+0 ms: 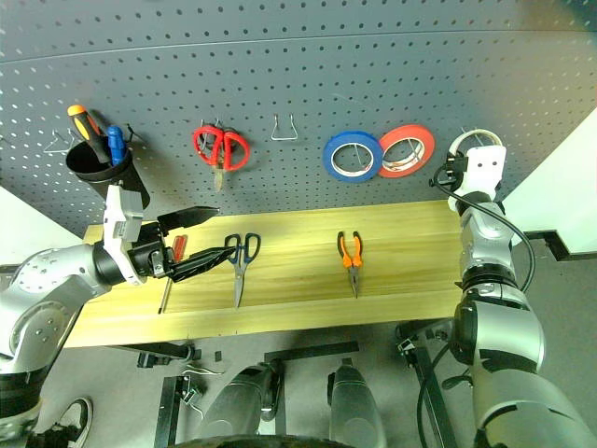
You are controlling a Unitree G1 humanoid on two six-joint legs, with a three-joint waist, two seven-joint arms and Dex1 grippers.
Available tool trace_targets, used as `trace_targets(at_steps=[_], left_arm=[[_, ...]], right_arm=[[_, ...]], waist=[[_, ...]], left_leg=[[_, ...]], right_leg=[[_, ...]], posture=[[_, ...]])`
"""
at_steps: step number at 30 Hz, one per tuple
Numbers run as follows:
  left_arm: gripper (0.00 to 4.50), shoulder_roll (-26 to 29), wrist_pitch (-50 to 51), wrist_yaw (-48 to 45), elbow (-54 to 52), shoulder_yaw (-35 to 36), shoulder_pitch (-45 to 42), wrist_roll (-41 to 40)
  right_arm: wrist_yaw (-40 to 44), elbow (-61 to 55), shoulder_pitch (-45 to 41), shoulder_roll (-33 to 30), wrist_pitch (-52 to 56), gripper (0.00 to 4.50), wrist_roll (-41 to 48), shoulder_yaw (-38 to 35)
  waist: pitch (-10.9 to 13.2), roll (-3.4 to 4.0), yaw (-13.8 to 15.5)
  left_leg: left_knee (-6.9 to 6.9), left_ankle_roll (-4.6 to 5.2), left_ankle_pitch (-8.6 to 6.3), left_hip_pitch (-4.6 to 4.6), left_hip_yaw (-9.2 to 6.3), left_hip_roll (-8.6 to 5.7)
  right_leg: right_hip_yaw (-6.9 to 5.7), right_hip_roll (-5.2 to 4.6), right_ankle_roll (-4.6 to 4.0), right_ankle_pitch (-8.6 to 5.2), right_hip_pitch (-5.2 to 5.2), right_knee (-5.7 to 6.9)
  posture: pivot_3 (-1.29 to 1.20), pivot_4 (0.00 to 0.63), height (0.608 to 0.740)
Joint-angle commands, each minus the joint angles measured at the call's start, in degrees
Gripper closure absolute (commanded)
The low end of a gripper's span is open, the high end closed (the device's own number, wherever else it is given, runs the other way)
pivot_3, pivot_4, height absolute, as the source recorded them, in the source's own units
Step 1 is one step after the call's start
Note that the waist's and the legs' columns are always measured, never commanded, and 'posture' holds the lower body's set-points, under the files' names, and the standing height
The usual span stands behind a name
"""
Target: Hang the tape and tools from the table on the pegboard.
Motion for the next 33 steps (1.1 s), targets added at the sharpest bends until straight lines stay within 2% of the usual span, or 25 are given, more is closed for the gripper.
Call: trace_targets(at_steps=[1,14,16,23,24,33], left_arm=[[0.00,0.1,-1.3,0.2,-1.4,1.4,-0.1,0.0],[0.00,0.0,-1.3,0.9,-1.1,1.1,0.3,0.5],[0.00,0.0,-1.3,1.1,-1.1,1.0,0.3,0.6],[0.00,0.5,2.1,2.4,-1.2,1.0,0.2,-0.9],[0.00,0.5,2.8,2.7,-1.2,1.2,0.2,-1.5],[0.00,1.1,3.9,3.5,-1.1,0.7,0.4,-1.1]], right_arm=[[0.4,-0.4,-0.9,-1.1,0.1,4.21,0.1,0.0],[2.1,-1.4,-0.2,0.1,0.4,4.21,3.1,-1.9],[3.0,-1.8,0.0,0.3,0.0,4.33,4.2,-2.5],[1.4,-1.3,-0.3,0.0,0.9,4.33,2.9,-1.4],[0.7,-1.4,-0.1,-0.1,0.3,4.10,2.8,-1.6],[1.6,-1.6,0.6,0.1,0.2,4.10,2.8,-1.4]], waist=[[0.0,0.00,0.0],[0.0,-0.01,0.0],[0.0,-0.01,0.0],[0.0,-0.01,0.0],[0.0,-0.01,0.0],[0.0,-0.01,-0.1]], left_leg=[[0.00,0.00,0.00,0.00,0.00,0.00],[-0.01,0.00,0.00,0.00,0.00,0.00],[-0.01,-0.01,0.00,0.00,0.00,0.00],[0.00,-0.02,0.01,0.00,0.00,0.00],[0.00,-0.01,0.01,0.00,0.00,0.00],[0.01,-0.02,0.01,-0.01,0.00,0.00]], right_leg=[[0.00,0.00,0.00,0.00,0.00,0.00],[0.00,0.00,0.00,0.00,0.00,-0.01],[0.00,0.01,0.00,0.00,-0.01,-0.01],[0.00,0.01,0.00,0.00,-0.01,-0.01],[0.00,0.01,0.00,0.00,-0.01,-0.01],[0.00,0.01,0.00,0.00,0.00,-0.01]], posture=[[0.16,0.219,0.740],[0.16,0.198,0.740],[0.16,0.196,0.740],[0.16,0.198,0.740],[0.16,0.196,0.740],[0.13,0.188,0.740]])
